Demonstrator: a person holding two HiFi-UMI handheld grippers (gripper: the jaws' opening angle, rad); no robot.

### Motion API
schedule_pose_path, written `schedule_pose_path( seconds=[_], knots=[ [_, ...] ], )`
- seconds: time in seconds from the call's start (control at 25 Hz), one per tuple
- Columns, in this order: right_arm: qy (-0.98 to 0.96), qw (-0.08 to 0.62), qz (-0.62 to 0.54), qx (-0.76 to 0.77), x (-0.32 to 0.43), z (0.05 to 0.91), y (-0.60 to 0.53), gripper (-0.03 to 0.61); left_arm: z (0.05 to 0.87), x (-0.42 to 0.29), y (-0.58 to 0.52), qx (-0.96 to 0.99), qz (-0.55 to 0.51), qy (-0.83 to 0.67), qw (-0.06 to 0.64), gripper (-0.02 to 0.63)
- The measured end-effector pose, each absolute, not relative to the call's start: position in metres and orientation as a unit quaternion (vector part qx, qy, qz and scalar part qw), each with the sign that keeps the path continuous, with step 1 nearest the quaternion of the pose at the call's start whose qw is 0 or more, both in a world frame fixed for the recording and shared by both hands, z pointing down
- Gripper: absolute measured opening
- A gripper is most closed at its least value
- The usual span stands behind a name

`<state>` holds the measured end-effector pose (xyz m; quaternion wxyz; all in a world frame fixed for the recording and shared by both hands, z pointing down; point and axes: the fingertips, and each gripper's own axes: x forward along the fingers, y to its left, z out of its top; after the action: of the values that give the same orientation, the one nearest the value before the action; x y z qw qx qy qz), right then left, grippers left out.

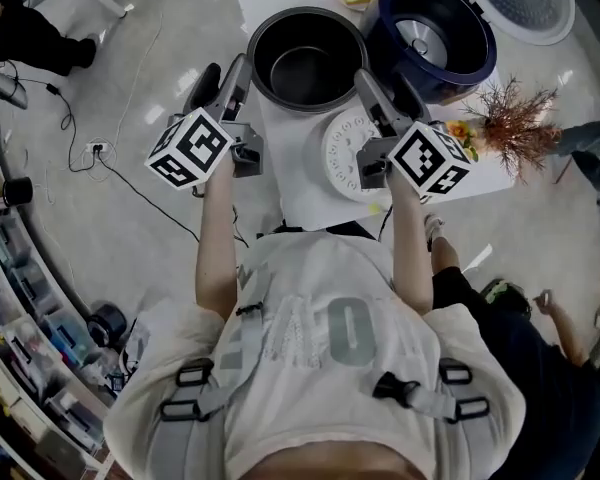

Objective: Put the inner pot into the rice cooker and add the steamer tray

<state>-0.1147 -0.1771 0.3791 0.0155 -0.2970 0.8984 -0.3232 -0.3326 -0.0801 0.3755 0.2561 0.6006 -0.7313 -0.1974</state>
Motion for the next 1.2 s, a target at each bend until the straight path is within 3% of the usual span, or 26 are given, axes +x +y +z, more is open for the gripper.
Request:
schedule_pose_path(
  seconds=[0.16, 0.44, 0.88, 1.2],
  knots=[
    [0.874, 0.02, -0.38, -0.302, -0.116, 0.406, -0.187, 0.357, 0.416, -0.332, -0.091, 0.59, -0.229, -0.699, 0.333, 0.275],
    [0.84, 0.018, -0.453, -0.297, -0.131, 0.46, -0.2, 0.343, 0.467, -0.334, -0.109, 0.575, -0.245, -0.666, 0.408, 0.273],
    [0.834, -0.004, -0.472, -0.287, -0.143, 0.486, -0.194, 0.294, 0.488, -0.33, -0.115, 0.576, -0.229, -0.65, 0.44, 0.237],
    [0.833, -0.024, -0.459, -0.308, -0.143, 0.494, -0.196, 0.206, 0.487, -0.33, -0.12, 0.58, -0.216, -0.65, 0.441, 0.143]
  ],
)
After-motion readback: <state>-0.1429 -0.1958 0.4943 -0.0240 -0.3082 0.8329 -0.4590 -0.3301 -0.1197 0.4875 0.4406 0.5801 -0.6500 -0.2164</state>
